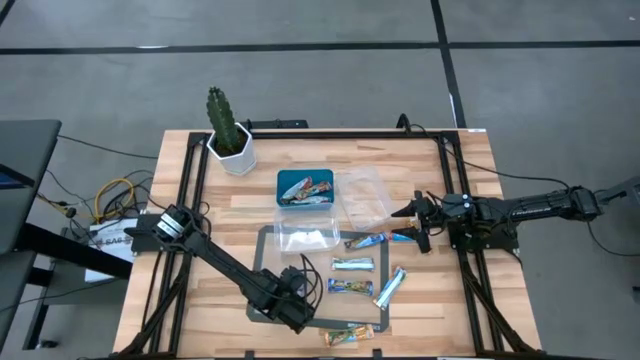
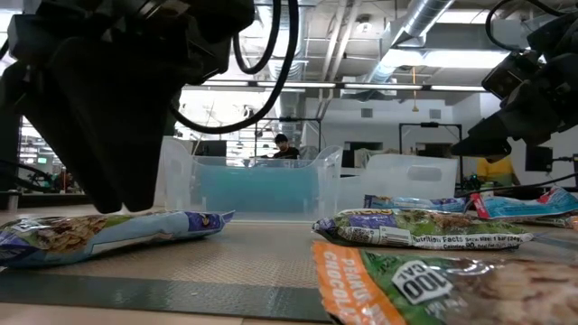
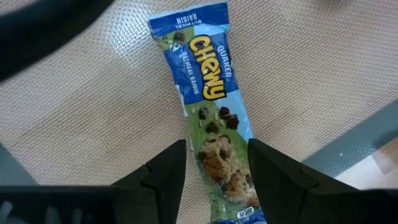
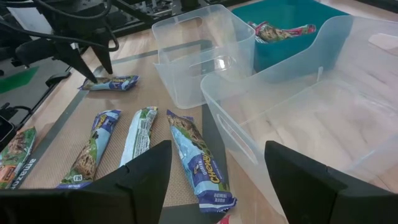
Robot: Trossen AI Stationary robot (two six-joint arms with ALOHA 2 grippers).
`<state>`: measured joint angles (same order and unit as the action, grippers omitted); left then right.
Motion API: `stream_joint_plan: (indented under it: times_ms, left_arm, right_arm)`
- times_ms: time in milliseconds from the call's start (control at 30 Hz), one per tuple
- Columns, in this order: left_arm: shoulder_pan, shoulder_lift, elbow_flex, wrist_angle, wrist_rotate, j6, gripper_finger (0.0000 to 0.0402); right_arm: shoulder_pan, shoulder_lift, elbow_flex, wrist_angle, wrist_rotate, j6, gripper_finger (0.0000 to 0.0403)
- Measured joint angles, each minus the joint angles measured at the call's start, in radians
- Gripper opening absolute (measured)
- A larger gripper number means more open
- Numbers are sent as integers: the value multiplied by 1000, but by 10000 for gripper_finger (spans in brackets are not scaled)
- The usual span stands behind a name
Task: Pick and place Granola Bars by type
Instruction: Put the blue granola bar into the left transparent bin
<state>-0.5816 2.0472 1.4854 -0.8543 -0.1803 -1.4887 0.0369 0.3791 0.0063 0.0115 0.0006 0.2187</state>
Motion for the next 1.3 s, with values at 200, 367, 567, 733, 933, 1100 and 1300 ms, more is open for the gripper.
stream_joint_plan:
  times_ms: [200,367,567,733,933,1100,1300]
  left_arm:
    - [0,28,-1,35,-6,1,165]
    - [0,37,0,38,-8,8,165]
    - [0,37,0,45,-9,30,162]
    - [0,37,0,43,-11,41,116]
    - [0,36,0,43,-15,56,37]
    - [0,35,0,43,-16,70,9]
    - [-4,30,9,40,-43,72,27]
  right_arm:
    - [0,0,0,0,0,0,249]
    - [0,0,0,0,0,0,249]
    - [0,0,0,0,0,0,249]
    - [0,0,0,0,0,0,249]
    - [0,0,0,1,0,0,249]
    - [0,0,0,1,0,0,249]
    - [0,0,0,1,0,0,249]
